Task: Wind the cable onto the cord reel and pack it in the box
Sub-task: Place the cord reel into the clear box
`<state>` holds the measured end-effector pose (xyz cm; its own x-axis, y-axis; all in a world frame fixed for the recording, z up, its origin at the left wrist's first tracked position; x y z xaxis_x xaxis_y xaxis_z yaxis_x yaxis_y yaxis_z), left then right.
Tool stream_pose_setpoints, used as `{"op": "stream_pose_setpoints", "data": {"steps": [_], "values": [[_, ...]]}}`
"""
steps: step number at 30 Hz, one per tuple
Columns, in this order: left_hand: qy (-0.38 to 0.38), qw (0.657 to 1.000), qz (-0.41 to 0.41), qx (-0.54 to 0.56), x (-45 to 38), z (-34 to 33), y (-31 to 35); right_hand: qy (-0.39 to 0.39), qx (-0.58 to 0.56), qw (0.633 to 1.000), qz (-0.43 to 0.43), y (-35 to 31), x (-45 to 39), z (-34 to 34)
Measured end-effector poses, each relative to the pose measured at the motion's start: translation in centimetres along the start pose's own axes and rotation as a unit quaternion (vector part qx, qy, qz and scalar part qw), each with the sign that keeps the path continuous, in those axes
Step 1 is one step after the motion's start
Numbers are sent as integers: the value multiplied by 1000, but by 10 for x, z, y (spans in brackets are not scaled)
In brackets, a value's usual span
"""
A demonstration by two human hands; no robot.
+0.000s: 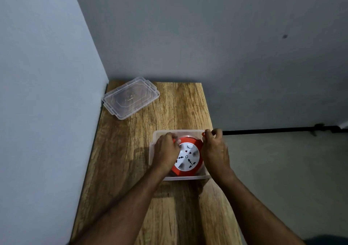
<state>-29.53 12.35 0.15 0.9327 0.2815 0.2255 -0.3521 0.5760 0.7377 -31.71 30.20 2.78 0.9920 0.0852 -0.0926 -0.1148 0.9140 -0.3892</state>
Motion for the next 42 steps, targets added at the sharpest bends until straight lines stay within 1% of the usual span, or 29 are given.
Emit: {"op": "stream_pose_setpoints", "data": {"steps": [2,3,6,8,11,15,17,20,24,27,30,33,35,37,39,41,42], "values": [[36,995,-17,-86,4,4,4,-6,32,999,6,1,0,1],[44,993,-20,-107,4,6,5,-11,53,999,3,1,-1,0],[33,987,-10,-156,5,8,6,-20,103,994,-5,0,-6,2],[26,987,-7,-160,7,11,9,-24,124,992,1,-2,-8,4],[30,992,-12,-122,8,18,13,-43,160,986,9,-2,-9,1],[71,989,-30,-124,7,26,13,-66,214,975,-5,3,-4,-12],[81,986,-35,-142,7,25,13,-59,217,974,6,4,-1,-15],[68,977,-37,-197,8,19,15,-50,218,975,18,5,-1,-16],[57,977,-45,-201,11,13,16,-40,195,980,22,5,-2,-14],[70,984,-40,-158,14,15,14,-32,159,987,21,7,-3,-11],[84,988,-32,-122,15,25,15,11,98,995,32,3,-7,0],[128,988,-33,-84,12,48,19,65,17,995,74,-10,-19,16],[162,985,-30,-50,8,69,18,72,-53,990,111,-25,-32,23],[176,984,-12,29,-5,87,7,42,-127,982,131,-41,-50,21],[162,974,26,155,-22,99,-12,-5,-182,975,132,-59,-69,13],[153,944,82,281,-38,112,-33,-44,-223,966,124,-78,-89,4],[150,927,112,325,-44,118,-44,-63,-246,960,118,-87,-100,0]]}}
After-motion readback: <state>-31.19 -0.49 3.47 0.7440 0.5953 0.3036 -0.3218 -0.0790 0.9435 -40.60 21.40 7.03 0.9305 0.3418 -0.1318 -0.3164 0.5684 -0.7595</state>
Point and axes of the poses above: each hand's wrist, its own x-axis away from the middle knuckle, its own z-axis out of the back of the hand, y = z × x, the point moved 7 cm from there along -x, towards the middle knuckle, and after that the axes turned 4 degrees about -y, right-handed, at the moved point
